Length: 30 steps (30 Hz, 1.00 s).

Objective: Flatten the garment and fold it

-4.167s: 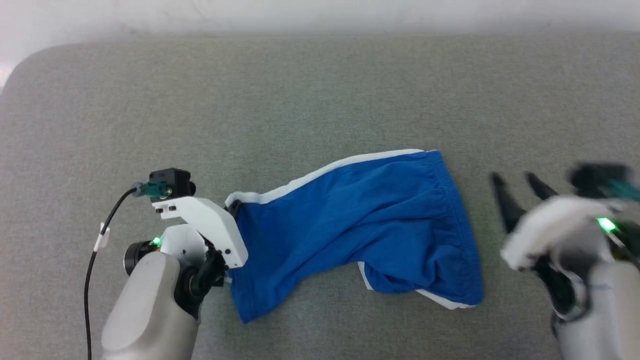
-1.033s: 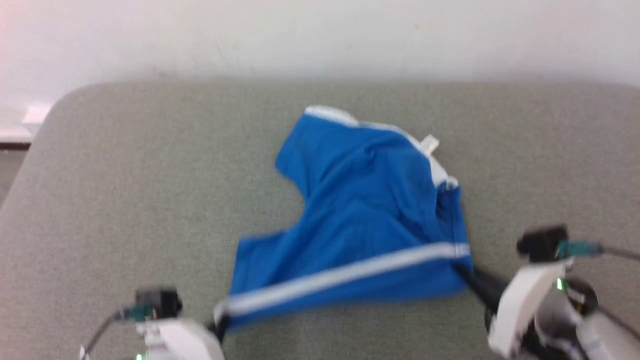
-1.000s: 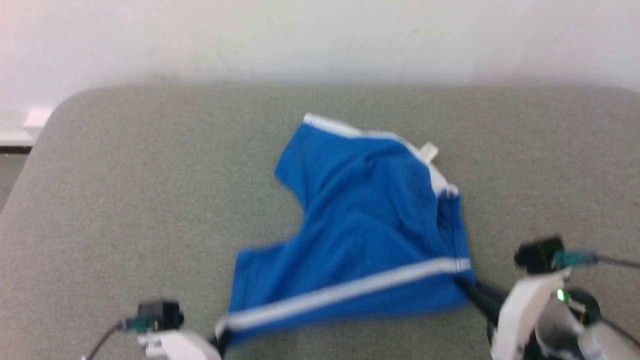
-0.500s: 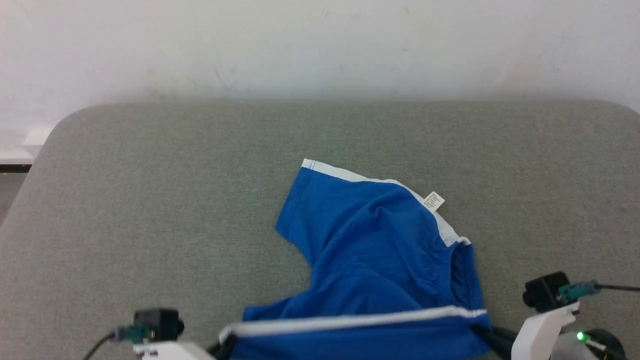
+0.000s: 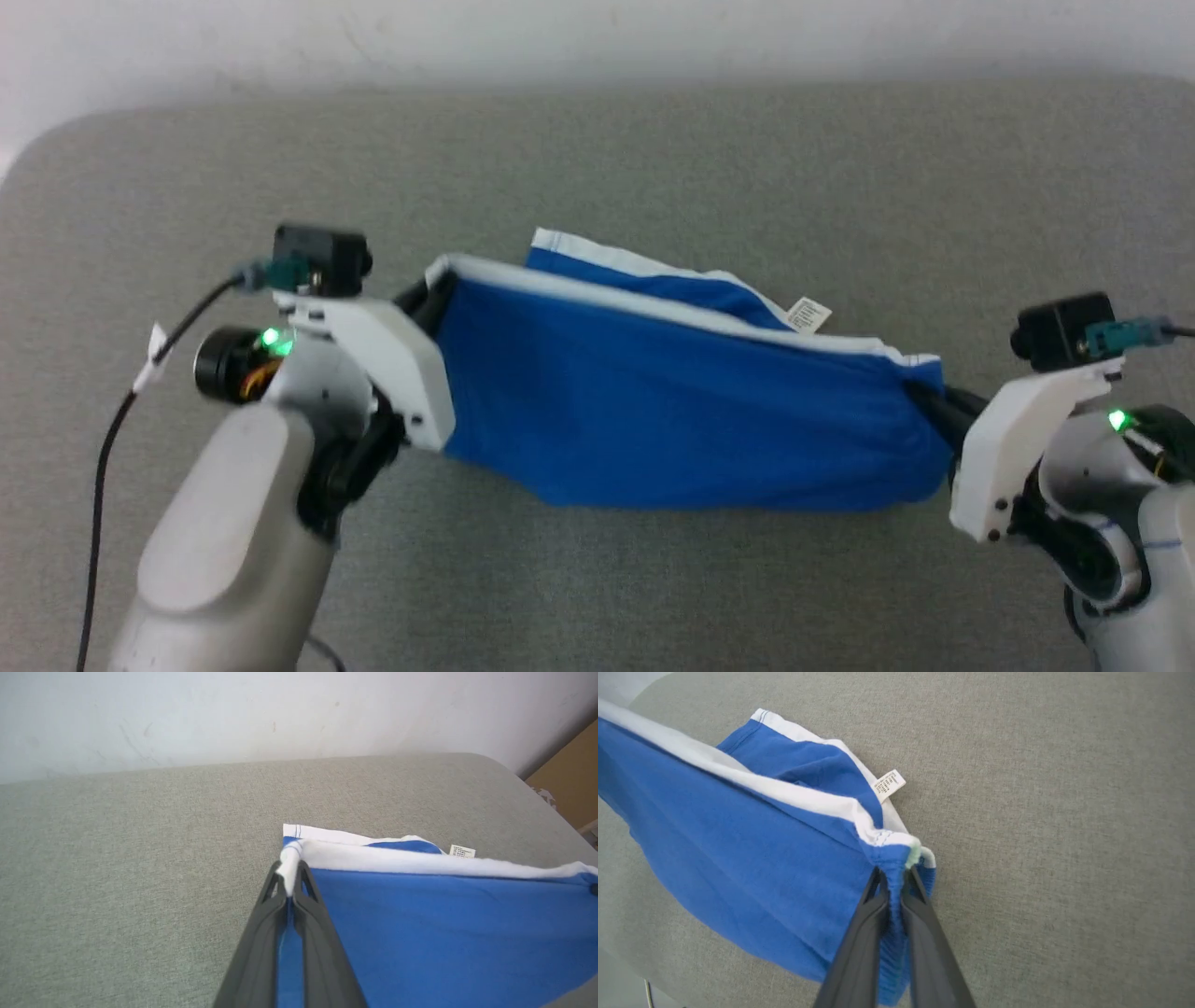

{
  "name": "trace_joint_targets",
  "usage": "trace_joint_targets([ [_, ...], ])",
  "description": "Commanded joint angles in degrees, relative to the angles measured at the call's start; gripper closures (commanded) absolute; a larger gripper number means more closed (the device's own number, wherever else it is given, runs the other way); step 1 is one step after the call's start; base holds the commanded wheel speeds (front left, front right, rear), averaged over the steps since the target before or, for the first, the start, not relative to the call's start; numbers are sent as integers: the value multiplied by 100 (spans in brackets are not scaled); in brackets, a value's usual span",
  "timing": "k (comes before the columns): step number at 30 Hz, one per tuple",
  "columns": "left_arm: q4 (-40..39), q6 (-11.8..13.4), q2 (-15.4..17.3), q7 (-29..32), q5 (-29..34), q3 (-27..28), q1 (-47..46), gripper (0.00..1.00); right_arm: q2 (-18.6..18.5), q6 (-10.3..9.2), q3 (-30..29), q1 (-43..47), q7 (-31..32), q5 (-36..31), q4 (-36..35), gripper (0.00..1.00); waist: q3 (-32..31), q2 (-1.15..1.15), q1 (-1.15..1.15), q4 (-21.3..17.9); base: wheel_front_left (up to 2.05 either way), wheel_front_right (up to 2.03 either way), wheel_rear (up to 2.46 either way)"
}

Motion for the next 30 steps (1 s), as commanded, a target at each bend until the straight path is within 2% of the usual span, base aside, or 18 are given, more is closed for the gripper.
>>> trace_joint_targets([
  [1, 339, -83, -102, -143, 87, -14, -419, 100, 76, -6, -81, -260, 6, -126, 147, 100, 606, 0, -1, -380, 0, 0, 0],
  [10, 2054, -200, -336, -503, 423, -149, -1899, 100, 499, -6, -71, -1156, -150, -468, 754, 100, 1361, 0, -1, -790, 0, 0, 0],
  [15, 2786, -289, -444, -552, 511, -275, -2360, 100, 572, -6, 16, -1347, -182, -514, 915, 100, 1576, 0, -1, -913, 0, 0, 0],
  [20, 3405, -219, -532, -562, 507, -287, -2576, 100, 569, -6, 179, -1417, -183, -444, 920, 100, 1651, 0, -1, -973, 0, 0, 0],
  [21, 3520, -175, -563, -546, 471, -257, -2590, 81, 574, -6, 203, -1422, -215, -414, 887, 83, 1645, 0, -1, -975, 0, 0, 0],
  [22, 3608, -169, -583, -549, 459, -259, -2603, 20, 573, -6, 234, -1418, -241, -384, 858, 29, 1625, 0, -1, -972, 0, 0, 0],
  [23, 3677, -148, -608, -593, 436, -238, -2607, 0, 553, -6, 266, -1401, -253, -363, 831, 0, 1592, 0, -1, -959, 0, 0, 0],
  [30, 3889, -81, -724, -919, 233, -52, -2592, 0, 561, -6, 41, -1078, -601, -308, 451, 0, 1206, 0, -1, -768, 0, 0, 0],
])
